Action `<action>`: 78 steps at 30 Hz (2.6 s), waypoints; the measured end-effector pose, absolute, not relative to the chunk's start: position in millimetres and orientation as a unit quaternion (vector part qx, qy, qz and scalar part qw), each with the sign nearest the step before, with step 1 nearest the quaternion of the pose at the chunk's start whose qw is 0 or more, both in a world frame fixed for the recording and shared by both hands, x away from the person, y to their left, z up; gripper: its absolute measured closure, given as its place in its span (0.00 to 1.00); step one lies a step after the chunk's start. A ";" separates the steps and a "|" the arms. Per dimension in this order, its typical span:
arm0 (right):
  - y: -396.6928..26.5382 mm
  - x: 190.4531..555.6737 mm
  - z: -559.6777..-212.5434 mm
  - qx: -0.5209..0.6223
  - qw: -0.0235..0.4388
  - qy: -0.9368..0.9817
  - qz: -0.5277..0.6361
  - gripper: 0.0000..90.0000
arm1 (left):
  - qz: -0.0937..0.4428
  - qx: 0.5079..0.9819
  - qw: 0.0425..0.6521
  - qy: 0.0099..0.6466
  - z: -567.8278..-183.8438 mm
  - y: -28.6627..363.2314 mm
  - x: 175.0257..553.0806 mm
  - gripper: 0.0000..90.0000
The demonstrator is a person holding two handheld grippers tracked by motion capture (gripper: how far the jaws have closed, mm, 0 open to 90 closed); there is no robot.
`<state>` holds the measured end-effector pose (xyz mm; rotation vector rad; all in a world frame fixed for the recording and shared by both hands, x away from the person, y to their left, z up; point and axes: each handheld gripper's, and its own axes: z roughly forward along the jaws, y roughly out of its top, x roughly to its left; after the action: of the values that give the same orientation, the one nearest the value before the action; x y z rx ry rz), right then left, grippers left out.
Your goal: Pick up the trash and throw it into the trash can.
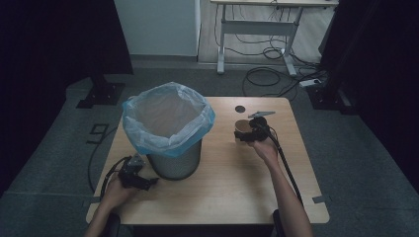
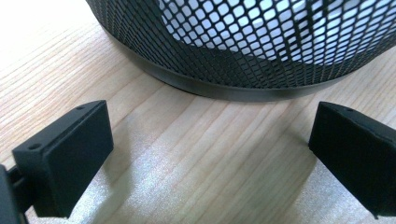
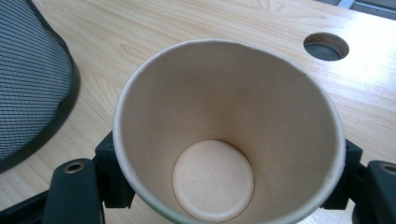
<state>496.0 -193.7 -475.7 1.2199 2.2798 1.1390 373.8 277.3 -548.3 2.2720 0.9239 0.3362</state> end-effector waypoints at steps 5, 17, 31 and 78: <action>-192.7 492.2 -460.1 0.416 0.153 0.798 0.408 0.28 | 0.128 0.867 0.327 0.353 -548.3 277.3 373.8 0.00; -189.9 484.7 -424.4 0.395 0.152 0.806 0.413 0.28 | 0.128 0.867 0.327 0.353 -548.3 277.3 373.8 0.00; -180.9 479.6 -384.2 0.376 0.131 0.814 0.423 0.28 | 0.128 0.868 0.326 0.352 -548.2 277.4 373.8 0.00; -128.1 483.3 -254.8 0.330 0.111 0.828 0.439 0.28 | 0.128 0.868 0.327 0.352 -548.3 277.4 373.8 0.00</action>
<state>483.3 -128.1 -254.8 0.9705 2.4318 1.2895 373.8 277.4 -548.3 2.2727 0.9225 0.3363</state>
